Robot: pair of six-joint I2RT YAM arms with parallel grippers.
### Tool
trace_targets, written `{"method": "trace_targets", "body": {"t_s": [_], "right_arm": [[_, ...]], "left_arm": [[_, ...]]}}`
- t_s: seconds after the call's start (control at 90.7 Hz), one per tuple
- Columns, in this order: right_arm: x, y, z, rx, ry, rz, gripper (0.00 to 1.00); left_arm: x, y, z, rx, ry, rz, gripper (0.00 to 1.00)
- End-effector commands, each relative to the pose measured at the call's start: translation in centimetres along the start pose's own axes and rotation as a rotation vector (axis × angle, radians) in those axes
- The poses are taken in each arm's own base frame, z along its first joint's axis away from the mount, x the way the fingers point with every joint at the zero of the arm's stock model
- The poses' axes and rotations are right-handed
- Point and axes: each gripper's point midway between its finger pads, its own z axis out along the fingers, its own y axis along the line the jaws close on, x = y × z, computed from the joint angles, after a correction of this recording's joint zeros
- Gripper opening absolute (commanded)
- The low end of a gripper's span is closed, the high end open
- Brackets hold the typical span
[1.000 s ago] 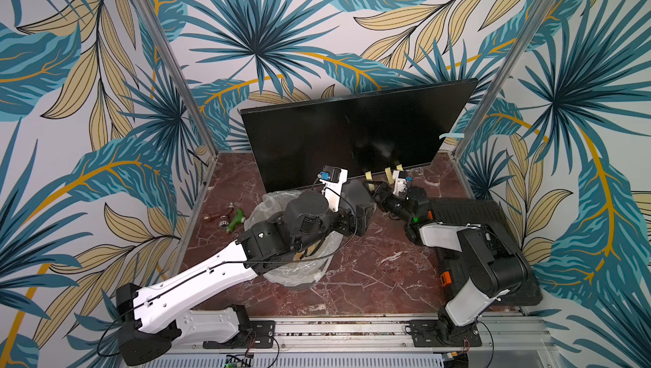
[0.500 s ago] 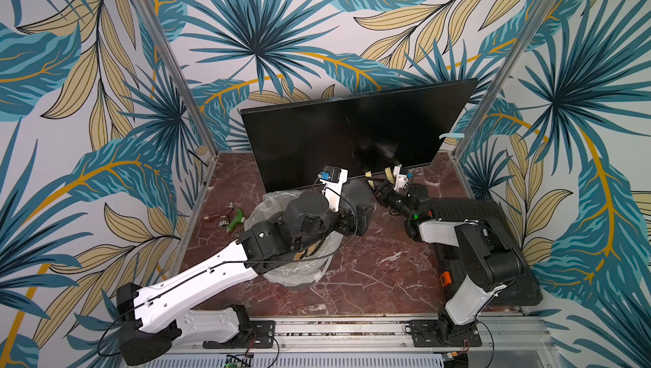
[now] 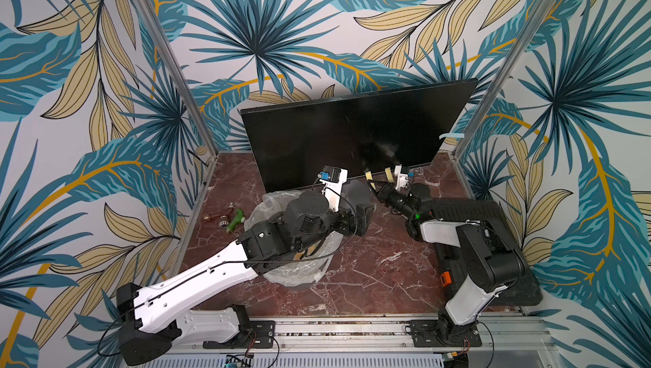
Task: Remove the sticky note from the monitor
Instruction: Tear off the sticky note from the monitor, then place the sticky note in the trash bin.
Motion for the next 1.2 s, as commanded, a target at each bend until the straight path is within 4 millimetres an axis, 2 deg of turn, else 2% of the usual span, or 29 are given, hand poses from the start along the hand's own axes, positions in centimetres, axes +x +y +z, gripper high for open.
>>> {"method": "trace_targets", "body": {"t_s": [0.0,0.099,0.386,0.584,0.727,0.86,0.948,1.19], "right_arm": [[0.3,1.1,-1.0,-0.007,0.015,-0.019,0.0],[0.7,1.5,-1.9,0.005,0.022,-0.021,0.0],[2.4,4.4,-5.1,0.032,0.061,-0.056,0.0],[3.7,9.3,-7.5,0.021,0.1,-0.132,0.0],[5.4,12.7,-8.5,0.01,0.165,-0.192,0.0],[7.2,16.3,-8.4,-0.019,0.223,-0.254,0.0],[9.0,18.5,-7.8,-0.047,0.274,-0.293,0.0],[13.3,22.5,-5.6,-0.095,0.372,-0.384,0.0]], "left_arm": [[-0.8,0.3,-0.6,-0.008,-0.032,-0.015,1.0],[-0.9,1.0,-1.3,-0.028,-0.052,-0.029,1.0],[-1.1,3.3,-3.6,-0.091,-0.103,-0.079,1.0],[-1.9,5.6,-6.1,-0.145,-0.168,-0.125,1.0],[-2.8,7.2,-8.0,-0.175,-0.21,-0.157,1.0],[-3.4,8.0,-9.3,-0.184,-0.217,-0.179,1.0],[-4.0,8.3,-9.9,-0.181,-0.219,-0.198,1.0],[-5.8,9.4,-11.1,-0.142,-0.274,-0.324,1.0]]}}
